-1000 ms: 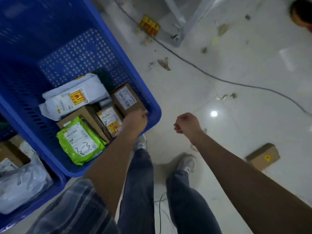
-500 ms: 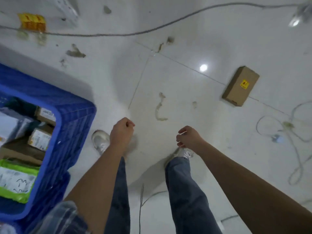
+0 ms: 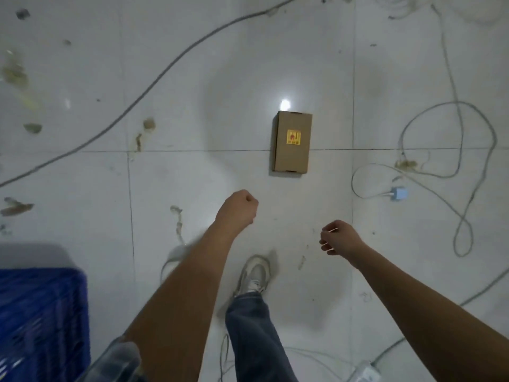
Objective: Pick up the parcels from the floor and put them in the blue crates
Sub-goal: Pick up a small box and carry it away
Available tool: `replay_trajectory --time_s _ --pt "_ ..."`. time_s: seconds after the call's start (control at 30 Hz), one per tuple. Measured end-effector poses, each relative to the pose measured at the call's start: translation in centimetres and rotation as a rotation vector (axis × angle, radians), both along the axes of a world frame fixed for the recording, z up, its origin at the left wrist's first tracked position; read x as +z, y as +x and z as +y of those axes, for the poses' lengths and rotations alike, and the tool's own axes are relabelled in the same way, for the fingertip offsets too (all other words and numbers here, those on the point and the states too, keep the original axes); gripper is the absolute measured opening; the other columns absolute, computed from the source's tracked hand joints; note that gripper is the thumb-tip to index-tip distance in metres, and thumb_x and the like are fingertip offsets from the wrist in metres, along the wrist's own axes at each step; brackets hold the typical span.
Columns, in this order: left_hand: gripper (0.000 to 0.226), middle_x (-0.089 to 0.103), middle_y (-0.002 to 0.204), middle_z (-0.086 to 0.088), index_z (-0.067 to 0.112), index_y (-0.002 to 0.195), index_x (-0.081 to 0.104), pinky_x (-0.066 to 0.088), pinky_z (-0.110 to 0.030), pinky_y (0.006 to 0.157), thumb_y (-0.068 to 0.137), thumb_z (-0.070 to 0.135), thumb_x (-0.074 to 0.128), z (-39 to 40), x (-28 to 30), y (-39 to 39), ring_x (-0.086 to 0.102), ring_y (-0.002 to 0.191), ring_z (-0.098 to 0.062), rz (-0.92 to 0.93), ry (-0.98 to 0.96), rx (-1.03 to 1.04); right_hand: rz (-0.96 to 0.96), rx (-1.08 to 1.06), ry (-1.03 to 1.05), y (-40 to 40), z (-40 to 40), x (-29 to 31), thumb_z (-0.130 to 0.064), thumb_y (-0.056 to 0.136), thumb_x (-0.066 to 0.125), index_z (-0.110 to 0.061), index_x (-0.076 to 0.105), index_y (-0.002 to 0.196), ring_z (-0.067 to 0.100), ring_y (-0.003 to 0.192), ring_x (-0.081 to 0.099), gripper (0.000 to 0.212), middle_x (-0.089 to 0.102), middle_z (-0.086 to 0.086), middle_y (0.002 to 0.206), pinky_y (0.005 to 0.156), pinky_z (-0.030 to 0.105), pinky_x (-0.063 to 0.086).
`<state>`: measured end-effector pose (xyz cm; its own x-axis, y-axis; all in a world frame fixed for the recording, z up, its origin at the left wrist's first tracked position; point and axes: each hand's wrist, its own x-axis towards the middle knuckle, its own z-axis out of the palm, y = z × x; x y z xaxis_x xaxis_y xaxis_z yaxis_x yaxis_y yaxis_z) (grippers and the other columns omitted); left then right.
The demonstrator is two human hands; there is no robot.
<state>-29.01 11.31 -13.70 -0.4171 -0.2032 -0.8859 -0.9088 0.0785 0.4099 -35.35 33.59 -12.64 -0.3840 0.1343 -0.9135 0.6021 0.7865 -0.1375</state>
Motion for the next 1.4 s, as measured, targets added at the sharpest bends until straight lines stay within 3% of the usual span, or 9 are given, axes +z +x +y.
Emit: replay_trajectory --time_s 0.3,0.43,0.6,0.8,1.0,1.1,1.2,1.3,1.4 --pt "0.033 0.063 0.114 -0.025 -0.004 0.112 0.058 0.05 -0.047 0.095 0.092 0.018 0.044 0.5 -5.6 -3.9 0.062 0.104 -0.039 -0.242 -0.054 -0.19 -0.114 -0.037 0.01 -3.6 0.3 -5.0 -0.006 0.088 0.05 -0.004 0.051 0.095 0.019 0.062 0.054 0.007 0.057 0.01 0.074 0.057 0.028 0.045" --pt "0.036 0.06 0.121 -0.025 -0.004 0.117 0.055 0.046 -0.041 0.098 0.095 0.021 0.043 0.1 -7.5 -7.0 0.058 0.111 -0.037 -0.318 -0.077 -0.193 -0.107 -0.095 0.036 -6.6 -1.4 -6.7 -0.012 0.087 0.05 -0.004 0.052 0.095 0.026 0.075 0.057 0.011 0.059 0.015 0.087 0.072 0.039 0.052" --pt "0.029 0.06 0.12 -0.021 0.009 0.118 0.05 0.049 -0.046 0.097 0.093 0.023 0.043 0.6 -10.9 -13.0 0.059 0.111 -0.038 -0.258 0.023 -0.135 -0.05 -0.158 0.02 -13.2 -4.5 -11.1 -0.017 0.09 0.049 -0.003 0.051 0.111 0.025 0.084 0.052 0.025 0.054 0.013 0.097 0.087 0.046 0.051" --pt "0.057 0.049 0.136 -0.014 0.006 0.144 0.03 0.041 -0.032 0.094 0.093 0.026 0.048 1.0 -18.7 -18.6 0.052 0.119 -0.03 -0.216 -0.007 -0.156 0.023 -0.114 0.027 -19.3 -6.9 -19.6 -0.024 0.092 0.049 -0.004 0.034 0.139 0.032 0.122 0.047 0.053 0.045 0.016 0.137 0.103 0.045 0.043" --pt "0.06 0.056 0.128 -0.011 0.005 0.132 0.043 0.051 -0.039 0.093 0.081 0.032 0.06 2.4 -25.1 -20.1 0.058 0.11 -0.027 -0.148 0.056 0.112 0.022 -0.031 0.024 -20.4 -6.7 -25.4 -0.023 0.094 0.045 -0.002 0.035 0.138 0.032 0.125 0.047 0.049 0.047 0.016 0.138 0.101 0.04 0.041" --pt "0.052 0.056 0.126 -0.009 0.008 0.132 0.042 0.049 -0.033 0.086 0.087 0.026 0.06 3.2 -25.1 -19.8 0.058 0.108 -0.024 -0.141 0.131 0.176 0.044 0.042 -0.024 -19.6 -6.5 -25.4 -0.024 0.089 0.053 -0.007 0.041 0.121 0.032 0.111 0.055 0.039 0.055 0.016 0.123 0.097 0.045 0.048" --pt "0.047 0.056 0.124 -0.008 0.011 0.132 0.044 0.046 -0.037 0.094 0.09 0.027 0.059 3.0 -23.0 -19.1 0.055 0.114 -0.026 -0.143 0.163 0.265 0.016 -0.042 -0.117 -19.1 -6.5 -23.1 -0.02 0.086 0.062 -0.013 0.029 0.107 0.023 0.09 0.057 0.04 0.054 0.011 0.108 0.077 0.035 0.053" --pt "0.048 0.058 0.124 -0.005 0.013 0.133 0.046 0.048 -0.04 0.091 0.091 0.032 0.059 2.0 -19.3 -18.1 0.057 0.112 -0.027 -0.153 0.224 0.334 0.04 -0.031 -0.212 -19.0 -7.2 -18.5 -0.017 0.083 0.067 -0.013 0.026 0.11 0.019 0.089 0.055 0.05 0.05 0.007 0.109 0.068 0.026 0.05" --pt "0.062 0.054 0.135 -0.008 0.013 0.138 0.043 0.05 -0.033 0.086 0.087 0.044 0.059 1.1 -14.3 -17.5 0.056 0.115 -0.025 -0.159 0.232 0.382 0.201 0.088 -0.214 -18.4 -8.8 -13.0 -0.024 0.079 0.072 -0.014 0.026 0.131 0.015 0.092 0.055 0.07 0.049 0.0 0.108 0.082 0.032 0.051"
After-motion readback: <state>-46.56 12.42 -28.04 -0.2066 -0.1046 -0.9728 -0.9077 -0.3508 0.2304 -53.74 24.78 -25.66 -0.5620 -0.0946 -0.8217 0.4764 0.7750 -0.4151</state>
